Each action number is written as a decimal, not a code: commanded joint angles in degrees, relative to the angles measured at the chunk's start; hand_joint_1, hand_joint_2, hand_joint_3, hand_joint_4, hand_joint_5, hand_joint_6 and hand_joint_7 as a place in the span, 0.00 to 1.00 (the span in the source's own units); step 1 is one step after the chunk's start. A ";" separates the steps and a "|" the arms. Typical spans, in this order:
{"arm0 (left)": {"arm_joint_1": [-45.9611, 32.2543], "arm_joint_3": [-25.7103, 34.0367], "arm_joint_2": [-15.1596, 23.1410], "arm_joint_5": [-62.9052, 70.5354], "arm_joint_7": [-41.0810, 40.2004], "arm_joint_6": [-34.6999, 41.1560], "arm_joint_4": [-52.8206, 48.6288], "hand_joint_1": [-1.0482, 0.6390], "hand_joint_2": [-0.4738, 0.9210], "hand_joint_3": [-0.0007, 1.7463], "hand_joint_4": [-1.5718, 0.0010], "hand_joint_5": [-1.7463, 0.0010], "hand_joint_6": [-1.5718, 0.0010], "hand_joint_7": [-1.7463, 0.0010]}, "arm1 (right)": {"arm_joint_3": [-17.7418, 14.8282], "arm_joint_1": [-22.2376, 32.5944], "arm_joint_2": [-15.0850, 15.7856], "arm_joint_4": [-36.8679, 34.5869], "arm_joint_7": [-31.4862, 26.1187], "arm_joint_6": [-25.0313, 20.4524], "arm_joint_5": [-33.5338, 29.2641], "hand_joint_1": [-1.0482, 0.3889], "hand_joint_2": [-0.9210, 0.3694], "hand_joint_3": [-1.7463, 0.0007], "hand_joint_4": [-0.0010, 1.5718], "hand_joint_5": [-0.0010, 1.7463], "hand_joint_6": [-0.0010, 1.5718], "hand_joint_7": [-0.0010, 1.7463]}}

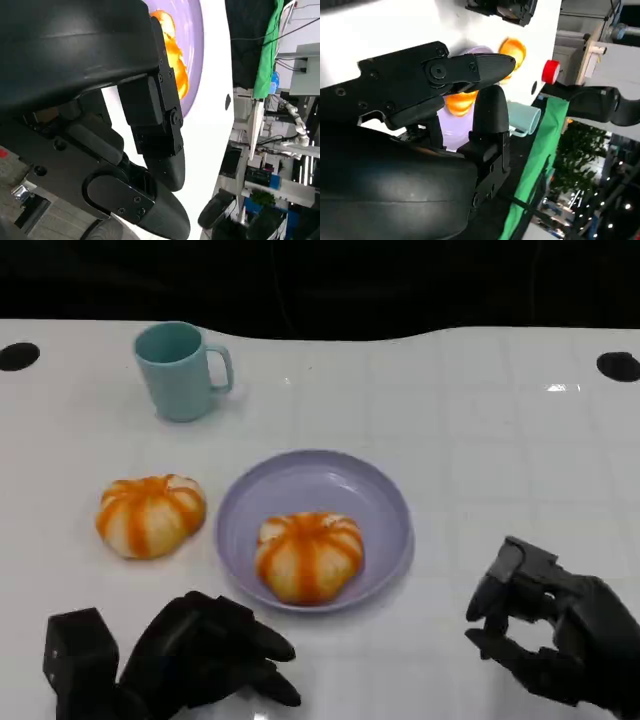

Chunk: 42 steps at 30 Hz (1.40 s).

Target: Grasp the bread from the table and place it into the plate.

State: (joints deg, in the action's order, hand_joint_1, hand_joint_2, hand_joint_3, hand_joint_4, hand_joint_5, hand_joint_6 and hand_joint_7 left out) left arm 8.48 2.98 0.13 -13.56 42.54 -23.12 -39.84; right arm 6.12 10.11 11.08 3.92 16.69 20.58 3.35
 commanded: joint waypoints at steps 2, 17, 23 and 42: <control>0.46 0.46 0.94 -0.73 0.35 0.05 -0.27 0.00 0.89 0.00 0.00 0.88 0.01 1.00 | -1.67 2.33 0.59 3.03 0.51 -1.92 1.70 0.41 0.00 0.87 0.43 1.00 0.31 0.98; 1.67 1.09 1.95 -0.70 0.76 -1.28 -2.93 0.00 0.89 0.00 0.00 0.89 0.01 1.00 | -1.40 0.51 -0.81 -2.26 0.53 0.05 0.74 0.43 0.00 0.88 0.52 1.00 0.39 1.00; 1.96 1.16 1.95 -0.74 0.86 -1.70 -3.60 0.00 0.89 0.00 0.00 0.88 0.01 1.00 | -1.47 -0.19 -0.95 -4.42 0.94 1.64 0.72 0.43 0.00 0.88 0.53 1.00 0.41 1.00; 3.03 1.47 1.98 -0.71 1.05 -2.44 -5.42 0.00 0.89 0.00 0.01 0.88 0.01 1.00 | -1.43 -3.09 -0.87 -13.05 2.41 10.25 -0.19 0.45 0.00 0.89 0.53 1.00 0.42 1.00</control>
State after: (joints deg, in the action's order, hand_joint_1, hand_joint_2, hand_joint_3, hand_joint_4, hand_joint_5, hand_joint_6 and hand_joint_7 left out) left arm 10.71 4.19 1.15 -14.08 42.96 -25.12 -44.57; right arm 5.57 7.58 9.67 -7.99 19.04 29.16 3.09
